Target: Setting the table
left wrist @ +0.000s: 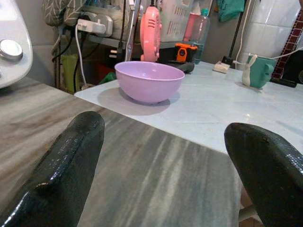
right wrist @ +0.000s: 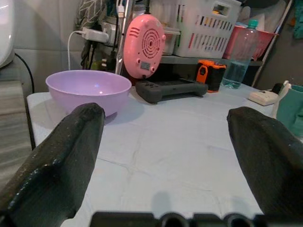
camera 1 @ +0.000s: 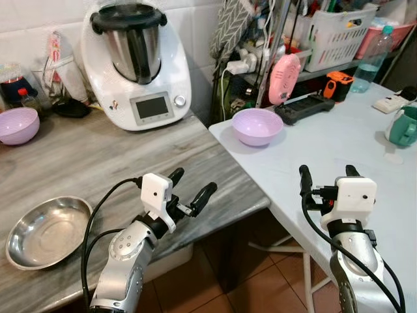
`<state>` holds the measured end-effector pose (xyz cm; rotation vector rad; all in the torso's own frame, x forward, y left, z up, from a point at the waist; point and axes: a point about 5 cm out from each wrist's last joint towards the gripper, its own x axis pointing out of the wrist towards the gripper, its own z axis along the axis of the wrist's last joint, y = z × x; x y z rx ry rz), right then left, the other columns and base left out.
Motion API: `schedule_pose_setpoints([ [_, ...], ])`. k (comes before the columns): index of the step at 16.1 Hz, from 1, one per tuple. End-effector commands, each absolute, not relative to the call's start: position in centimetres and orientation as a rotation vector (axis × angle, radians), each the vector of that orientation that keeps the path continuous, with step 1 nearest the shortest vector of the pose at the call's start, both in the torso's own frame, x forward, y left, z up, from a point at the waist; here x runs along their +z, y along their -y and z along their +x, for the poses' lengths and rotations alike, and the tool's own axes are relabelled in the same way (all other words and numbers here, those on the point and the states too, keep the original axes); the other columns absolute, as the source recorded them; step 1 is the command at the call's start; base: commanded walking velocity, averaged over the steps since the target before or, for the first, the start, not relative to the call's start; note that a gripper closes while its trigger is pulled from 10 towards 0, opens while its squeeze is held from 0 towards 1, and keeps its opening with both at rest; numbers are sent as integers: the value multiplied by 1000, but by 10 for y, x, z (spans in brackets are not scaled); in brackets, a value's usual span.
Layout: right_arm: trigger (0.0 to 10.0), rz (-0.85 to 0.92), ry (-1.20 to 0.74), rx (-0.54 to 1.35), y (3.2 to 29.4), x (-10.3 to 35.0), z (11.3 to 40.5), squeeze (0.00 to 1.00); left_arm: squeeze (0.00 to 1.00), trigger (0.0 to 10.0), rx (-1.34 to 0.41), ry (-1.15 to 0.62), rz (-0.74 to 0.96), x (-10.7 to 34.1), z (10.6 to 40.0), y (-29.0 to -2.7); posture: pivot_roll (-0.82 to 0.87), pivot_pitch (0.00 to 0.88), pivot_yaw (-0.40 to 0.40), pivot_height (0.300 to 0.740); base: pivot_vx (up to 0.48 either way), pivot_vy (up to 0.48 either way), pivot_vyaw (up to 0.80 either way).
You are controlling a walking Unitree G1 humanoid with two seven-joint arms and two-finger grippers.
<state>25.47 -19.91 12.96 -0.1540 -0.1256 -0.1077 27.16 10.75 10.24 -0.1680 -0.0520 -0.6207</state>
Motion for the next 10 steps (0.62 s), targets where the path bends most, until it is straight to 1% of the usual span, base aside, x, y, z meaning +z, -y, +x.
schedule_pose_setpoints([
  [1,10000,-151,125,-110,200,130,254,0,0,10000,-622,69,-154,106,274,-106,-69,0,18,740,0,0,0],
  [3,10000,-151,121,-108,198,129,252,0,0,10000,-734,85,-123,111,273,-85,-79,0,26,740,0,0,0],
  [5,10000,-148,102,-99,197,127,247,0,0,10000,-749,81,-119,111,277,-76,-108,0,48,740,0,0,0],
  [7,10000,-144,83,-101,198,124,234,0,0,10000,-764,76,-122,111,277,-71,-140,0,74,740,0,0,0],
  [10,10000,-154,71,-150,203,121,211,0,0,10000,-736,57,-92,105,281,-75,-182,10,110,740,0,0,0],
])
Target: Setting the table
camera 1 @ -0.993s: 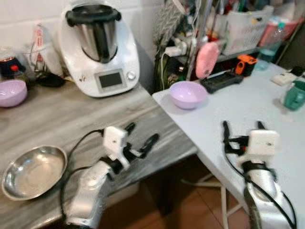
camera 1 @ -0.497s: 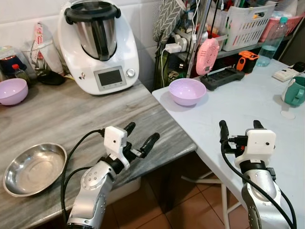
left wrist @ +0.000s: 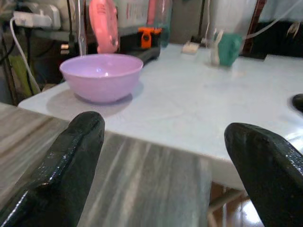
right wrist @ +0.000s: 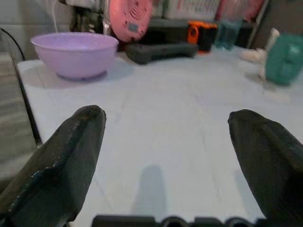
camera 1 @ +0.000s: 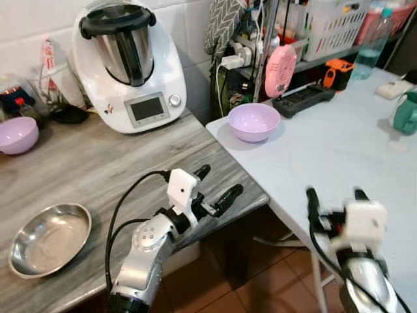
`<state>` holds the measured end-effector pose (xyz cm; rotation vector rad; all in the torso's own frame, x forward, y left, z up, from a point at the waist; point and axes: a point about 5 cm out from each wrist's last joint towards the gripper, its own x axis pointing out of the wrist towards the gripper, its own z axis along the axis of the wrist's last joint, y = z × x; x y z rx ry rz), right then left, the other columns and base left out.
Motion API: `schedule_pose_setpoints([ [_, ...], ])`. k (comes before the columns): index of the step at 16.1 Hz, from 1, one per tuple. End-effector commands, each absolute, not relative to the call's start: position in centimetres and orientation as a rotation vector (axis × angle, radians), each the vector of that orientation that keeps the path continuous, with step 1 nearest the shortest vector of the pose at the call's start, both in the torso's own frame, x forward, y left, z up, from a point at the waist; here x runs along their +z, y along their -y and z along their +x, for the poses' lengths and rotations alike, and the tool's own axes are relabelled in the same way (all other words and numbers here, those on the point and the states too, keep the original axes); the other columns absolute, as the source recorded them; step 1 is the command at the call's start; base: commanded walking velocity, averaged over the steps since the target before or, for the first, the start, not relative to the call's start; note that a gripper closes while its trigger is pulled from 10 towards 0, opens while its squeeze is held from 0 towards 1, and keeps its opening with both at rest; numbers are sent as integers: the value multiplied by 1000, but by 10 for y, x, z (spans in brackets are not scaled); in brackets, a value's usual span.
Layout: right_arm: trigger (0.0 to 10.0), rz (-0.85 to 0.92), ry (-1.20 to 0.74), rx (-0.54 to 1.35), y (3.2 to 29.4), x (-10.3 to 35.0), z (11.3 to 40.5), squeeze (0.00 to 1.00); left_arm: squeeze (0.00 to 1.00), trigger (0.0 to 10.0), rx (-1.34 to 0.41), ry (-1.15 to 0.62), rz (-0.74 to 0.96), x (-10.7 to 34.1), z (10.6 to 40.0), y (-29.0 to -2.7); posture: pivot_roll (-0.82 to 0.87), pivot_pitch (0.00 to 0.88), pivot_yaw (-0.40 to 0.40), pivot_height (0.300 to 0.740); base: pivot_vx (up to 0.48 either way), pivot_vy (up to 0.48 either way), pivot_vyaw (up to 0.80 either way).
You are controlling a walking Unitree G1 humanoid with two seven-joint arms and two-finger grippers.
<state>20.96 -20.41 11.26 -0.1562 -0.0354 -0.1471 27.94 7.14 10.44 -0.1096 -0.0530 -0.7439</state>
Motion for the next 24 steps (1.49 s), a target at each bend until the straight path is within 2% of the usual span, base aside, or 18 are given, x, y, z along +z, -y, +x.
schedule_pose_setpoints([
  [1,10000,-154,70,-160,203,121,208,0,0,10000,-689,53,-56,103,287,-78,-188,13,117,740,0,0,0],
  [5,10000,-150,67,-188,200,123,202,0,0,10000,-652,46,-50,104,300,-79,-215,32,153,740,0,0,0],
  [8,10000,-158,55,-190,200,122,203,0,0,10000,-597,48,-10,102,304,-93,-183,30,145,740,0,0,0],
  [9,10000,-171,54,-173,199,123,211,0,0,10000,-519,39,27,98,304,-114,-171,28,138,740,0,0,0],
  [12,10000,-184,66,-135,197,127,224,0,0,10000,-435,22,69,92,298,-138,-155,27,129,740,0,0,0],
  [13,10000,-194,75,-112,196,130,232,0,0,10000,-401,20,70,91,291,-150,-98,25,95,740,0,0,0],
  [17,10000,-223,87,-61,199,141,256,0,0,10000,-363,34,67,93,273,-168,-57,28,65,740,0,0,0],
  [22,10000,-290,9,80,198,148,310,0,0,10000,-296,35,109,98,249,-194,30,65,12,740,0,0,0],
  [24,10000,-301,-9,108,195,149,323,0,0,10000,-288,33,112,100,244,-197,56,86,4,740,0,0,0],
])
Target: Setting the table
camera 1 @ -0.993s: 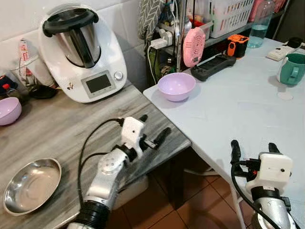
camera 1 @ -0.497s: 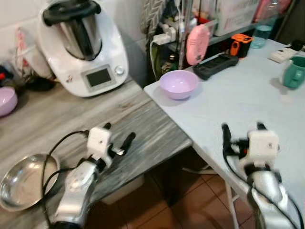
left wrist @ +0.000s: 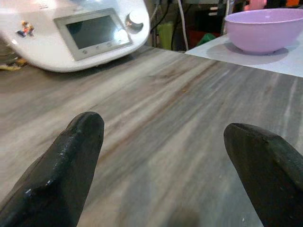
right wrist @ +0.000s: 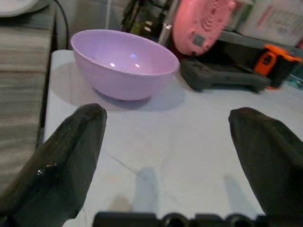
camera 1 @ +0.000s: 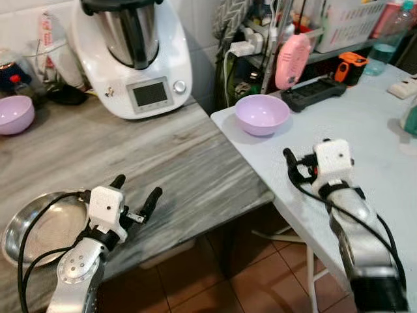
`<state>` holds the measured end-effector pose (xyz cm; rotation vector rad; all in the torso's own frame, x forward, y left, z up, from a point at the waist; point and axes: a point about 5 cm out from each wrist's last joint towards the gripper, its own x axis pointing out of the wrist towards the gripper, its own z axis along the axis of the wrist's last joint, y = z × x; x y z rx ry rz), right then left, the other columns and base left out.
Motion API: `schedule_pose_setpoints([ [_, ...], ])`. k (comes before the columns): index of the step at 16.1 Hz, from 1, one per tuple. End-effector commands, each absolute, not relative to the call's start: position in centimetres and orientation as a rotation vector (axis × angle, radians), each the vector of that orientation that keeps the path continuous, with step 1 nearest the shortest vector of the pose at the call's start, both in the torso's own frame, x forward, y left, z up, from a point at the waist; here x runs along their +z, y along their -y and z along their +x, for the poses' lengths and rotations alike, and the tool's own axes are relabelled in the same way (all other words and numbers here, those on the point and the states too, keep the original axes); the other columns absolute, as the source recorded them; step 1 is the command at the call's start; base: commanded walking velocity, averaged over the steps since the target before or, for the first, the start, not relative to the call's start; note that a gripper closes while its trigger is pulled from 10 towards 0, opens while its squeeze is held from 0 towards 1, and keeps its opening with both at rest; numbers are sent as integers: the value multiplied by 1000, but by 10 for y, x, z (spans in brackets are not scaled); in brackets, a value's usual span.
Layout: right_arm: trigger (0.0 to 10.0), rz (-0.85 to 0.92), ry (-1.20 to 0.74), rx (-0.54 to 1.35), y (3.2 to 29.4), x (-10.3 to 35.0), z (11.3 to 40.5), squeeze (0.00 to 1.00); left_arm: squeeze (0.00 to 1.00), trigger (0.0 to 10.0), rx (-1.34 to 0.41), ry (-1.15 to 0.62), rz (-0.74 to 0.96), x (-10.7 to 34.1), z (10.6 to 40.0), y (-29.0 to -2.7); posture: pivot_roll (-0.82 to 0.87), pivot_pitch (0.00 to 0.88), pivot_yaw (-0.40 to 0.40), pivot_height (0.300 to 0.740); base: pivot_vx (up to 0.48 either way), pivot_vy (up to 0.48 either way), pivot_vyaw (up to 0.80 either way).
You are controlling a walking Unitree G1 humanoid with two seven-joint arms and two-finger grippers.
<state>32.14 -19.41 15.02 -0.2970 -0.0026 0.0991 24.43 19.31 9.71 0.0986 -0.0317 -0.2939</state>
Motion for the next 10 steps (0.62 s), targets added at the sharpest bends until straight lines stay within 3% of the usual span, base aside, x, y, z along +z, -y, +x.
schedule_pose_setpoints([
  [1,10000,-318,-29,129,193,151,333,0,0,10000,-284,25,114,102,238,-198,67,100,2,740,0,0,0],
  [10,10000,-460,-96,247,186,158,376,0,0,10000,-279,-22,135,117,214,-209,145,197,13,740,0,0,0],
])
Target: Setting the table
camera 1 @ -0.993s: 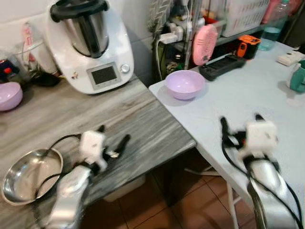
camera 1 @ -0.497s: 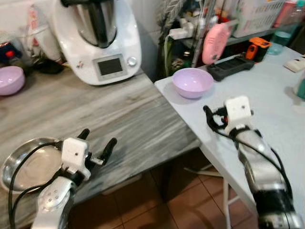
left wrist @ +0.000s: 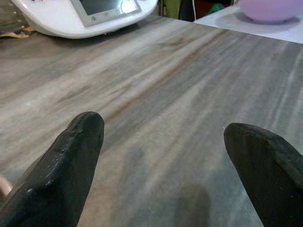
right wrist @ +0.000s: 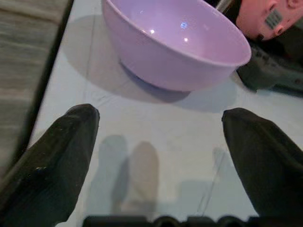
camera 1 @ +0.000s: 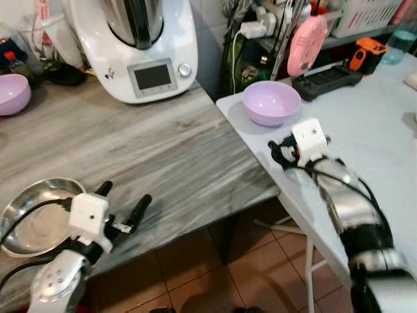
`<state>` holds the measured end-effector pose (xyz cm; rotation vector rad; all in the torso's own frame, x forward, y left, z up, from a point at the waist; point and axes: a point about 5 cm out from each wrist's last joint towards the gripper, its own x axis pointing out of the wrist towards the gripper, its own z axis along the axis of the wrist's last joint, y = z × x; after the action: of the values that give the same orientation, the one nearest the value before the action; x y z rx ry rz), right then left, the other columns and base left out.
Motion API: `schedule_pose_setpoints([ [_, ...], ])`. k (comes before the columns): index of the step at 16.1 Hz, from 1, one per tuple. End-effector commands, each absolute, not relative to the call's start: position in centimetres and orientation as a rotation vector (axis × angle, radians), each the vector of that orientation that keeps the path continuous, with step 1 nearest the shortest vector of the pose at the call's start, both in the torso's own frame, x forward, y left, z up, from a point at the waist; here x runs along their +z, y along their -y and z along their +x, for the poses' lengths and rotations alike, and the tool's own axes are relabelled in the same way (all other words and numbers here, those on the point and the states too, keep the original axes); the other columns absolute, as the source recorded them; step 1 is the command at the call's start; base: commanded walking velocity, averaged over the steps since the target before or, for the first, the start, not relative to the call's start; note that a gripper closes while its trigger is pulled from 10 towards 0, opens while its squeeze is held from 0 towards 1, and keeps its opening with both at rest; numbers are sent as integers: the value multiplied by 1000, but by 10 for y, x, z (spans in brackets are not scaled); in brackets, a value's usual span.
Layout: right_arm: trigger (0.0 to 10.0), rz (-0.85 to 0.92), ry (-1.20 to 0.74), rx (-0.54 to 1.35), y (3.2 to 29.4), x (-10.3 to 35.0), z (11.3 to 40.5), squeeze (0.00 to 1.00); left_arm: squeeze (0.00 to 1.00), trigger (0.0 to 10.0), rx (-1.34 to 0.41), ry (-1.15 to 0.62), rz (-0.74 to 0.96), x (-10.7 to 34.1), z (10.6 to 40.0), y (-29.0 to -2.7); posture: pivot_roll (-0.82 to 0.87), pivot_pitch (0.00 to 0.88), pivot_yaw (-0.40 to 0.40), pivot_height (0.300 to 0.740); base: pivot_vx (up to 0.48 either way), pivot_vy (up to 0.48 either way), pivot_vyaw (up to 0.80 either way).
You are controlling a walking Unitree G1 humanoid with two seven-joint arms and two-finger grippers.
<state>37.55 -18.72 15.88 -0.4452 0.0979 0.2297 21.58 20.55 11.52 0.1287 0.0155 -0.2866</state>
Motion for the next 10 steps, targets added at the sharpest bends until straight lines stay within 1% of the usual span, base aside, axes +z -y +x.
schedule_pose_setpoints([
  [1,10000,-481,-89,255,184,159,378,0,0,10000,-275,-26,134,119,212,-209,148,198,12,740,0,0,0],
  [4,10000,-574,-34,253,179,170,384,0,0,10000,-262,-30,121,121,210,-209,156,197,4,740,0,0,0],
  [7,10000,-547,4,243,180,176,388,0,0,10000,-247,-28,98,125,215,-202,155,178,-3,740,0,0,0],
  [10,10000,-495,70,220,177,178,382,0,0,10000,-229,-6,74,128,224,-196,144,140,-8,740,0,0,0],
])
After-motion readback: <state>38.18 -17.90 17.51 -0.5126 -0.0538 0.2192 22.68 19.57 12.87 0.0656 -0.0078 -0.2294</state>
